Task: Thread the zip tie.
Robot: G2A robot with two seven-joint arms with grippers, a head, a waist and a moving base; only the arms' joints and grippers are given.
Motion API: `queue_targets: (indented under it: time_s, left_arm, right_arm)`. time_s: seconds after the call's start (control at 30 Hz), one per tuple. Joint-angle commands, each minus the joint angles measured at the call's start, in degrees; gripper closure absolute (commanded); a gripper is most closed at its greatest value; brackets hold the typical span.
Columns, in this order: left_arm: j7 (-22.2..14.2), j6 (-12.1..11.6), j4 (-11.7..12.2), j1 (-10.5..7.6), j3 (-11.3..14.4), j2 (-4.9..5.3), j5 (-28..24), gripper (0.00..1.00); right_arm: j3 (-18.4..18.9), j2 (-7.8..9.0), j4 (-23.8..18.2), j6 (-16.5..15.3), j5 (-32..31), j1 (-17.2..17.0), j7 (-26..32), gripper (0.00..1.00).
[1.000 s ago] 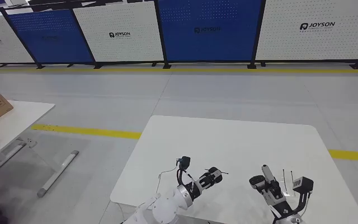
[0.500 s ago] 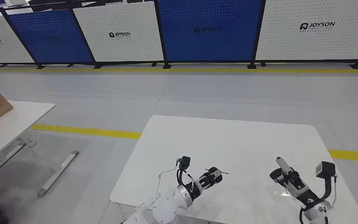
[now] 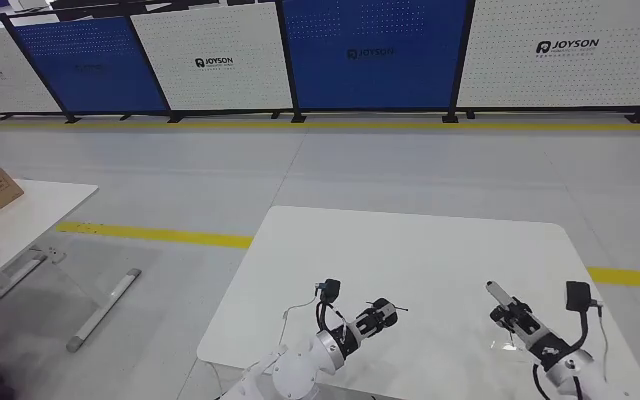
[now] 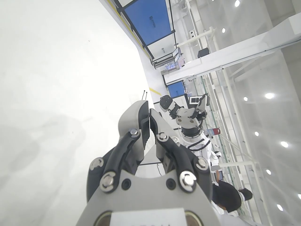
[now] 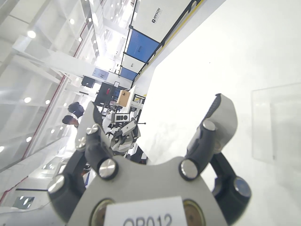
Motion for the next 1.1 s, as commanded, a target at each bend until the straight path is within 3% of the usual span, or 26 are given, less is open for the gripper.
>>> queue_targets:
  time_s: [0.0,0.1,0.23,0.37,0.43,0.5,0.57,1.07]
  left_arm:
    - [0.0,0.0,0.0,0.0,0.0,0.0,0.0,1.0]
    - [0.0,0.0,0.0,0.0,0.0,0.0,0.0,1.0]
    - [0.0,0.0,0.0,0.0,0.0,0.0,0.0,1.0]
    - [0.0,0.0,0.0,0.0,0.0,0.0,0.0,1.0]
    - [0.0,0.0,0.0,0.0,0.0,0.0,0.0,1.0]
    - [0.0,0.0,0.0,0.0,0.0,0.0,0.0,1.0]
    - [0.0,0.0,0.0,0.0,0.0,0.0,0.0,1.0]
    - [0.0,0.0,0.0,0.0,0.0,0.0,0.0,1.0]
  right_arm:
    - [0.0,0.0,0.0,0.0,0.0,0.0,0.0,0.0]
    - [0.27,0.12,0.1,0.64,0.23,0.56,1.5,0.0]
    - [2.68,1.0,0.73,3.42,-0.15,3.24,10.95,0.0]
    - [2.88,1.98,0.4,8.26,-8.1,6.01,17.8,0.0]
    - [1.86,2.26,0.32,8.44,-11.58,6.71,19.77,0.0]
    - [0.71,2.4,0.34,8.34,-14.19,7.14,19.93,0.0]
    - [-0.14,2.34,0.29,6.34,-13.95,6.95,18.68,0.0]
    - [-0.14,2.34,0.29,6.34,-13.95,6.95,18.68,0.0]
